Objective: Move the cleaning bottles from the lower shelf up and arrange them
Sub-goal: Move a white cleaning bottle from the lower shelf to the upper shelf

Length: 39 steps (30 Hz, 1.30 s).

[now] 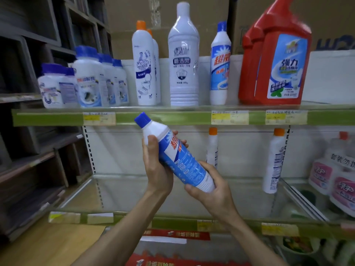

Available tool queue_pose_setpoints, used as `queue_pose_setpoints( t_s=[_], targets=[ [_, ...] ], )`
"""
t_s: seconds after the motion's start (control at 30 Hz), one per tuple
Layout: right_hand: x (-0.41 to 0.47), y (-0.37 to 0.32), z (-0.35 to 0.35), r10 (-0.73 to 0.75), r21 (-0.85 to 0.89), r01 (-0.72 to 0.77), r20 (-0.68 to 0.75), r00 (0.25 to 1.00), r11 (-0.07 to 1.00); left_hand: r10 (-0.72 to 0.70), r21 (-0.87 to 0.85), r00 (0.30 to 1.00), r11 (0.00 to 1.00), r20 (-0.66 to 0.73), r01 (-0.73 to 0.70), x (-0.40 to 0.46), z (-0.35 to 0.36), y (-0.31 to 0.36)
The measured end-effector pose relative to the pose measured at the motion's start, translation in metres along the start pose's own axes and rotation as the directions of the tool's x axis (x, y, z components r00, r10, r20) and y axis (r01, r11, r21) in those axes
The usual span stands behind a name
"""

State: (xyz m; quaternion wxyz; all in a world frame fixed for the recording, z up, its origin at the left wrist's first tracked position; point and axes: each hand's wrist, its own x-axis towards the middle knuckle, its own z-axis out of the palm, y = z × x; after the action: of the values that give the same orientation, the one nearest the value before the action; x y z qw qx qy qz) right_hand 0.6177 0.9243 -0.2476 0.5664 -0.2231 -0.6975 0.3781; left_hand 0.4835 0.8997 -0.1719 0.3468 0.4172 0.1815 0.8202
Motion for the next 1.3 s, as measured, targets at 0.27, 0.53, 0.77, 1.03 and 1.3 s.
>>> queue_pose_setpoints(
  t_s=[0.27, 0.53, 0.77, 1.03, 1.3],
  targets=[
    [0.061, -0.094, 0.008, 0.121, 0.295, -0.162, 0.152, 0.981, 0.942, -0.102, 0.023, 0.994, 0.995, 0.042, 0.101, 0.067, 0.050, 0.082],
    [0.116, -0.156, 0.009, 0.205, 0.510, -0.369, 0.349, 0.914, 0.777, -0.100, -0.041, 0.991, 0.994, 0.084, 0.103, 0.132, 0.096, 0.147],
    [0.139, -0.184, 0.010, 0.071, 0.087, -0.077, 0.066, 0.995, 0.993, -0.064, 0.130, 0.993, 0.989, -0.096, 0.077, 0.159, 0.124, 0.165],
    [0.134, -0.190, 0.012, 0.185, 0.470, -0.223, 0.127, 0.975, 0.854, -0.145, 0.096, 0.988, 0.986, 0.057, 0.139, 0.168, 0.126, 0.173],
    [0.130, -0.197, 0.010, 0.266, 0.653, -0.542, 0.479, 0.836, 0.528, -0.168, -0.048, 0.966, 0.982, 0.198, 0.181, 0.165, 0.122, 0.170]
  ],
)
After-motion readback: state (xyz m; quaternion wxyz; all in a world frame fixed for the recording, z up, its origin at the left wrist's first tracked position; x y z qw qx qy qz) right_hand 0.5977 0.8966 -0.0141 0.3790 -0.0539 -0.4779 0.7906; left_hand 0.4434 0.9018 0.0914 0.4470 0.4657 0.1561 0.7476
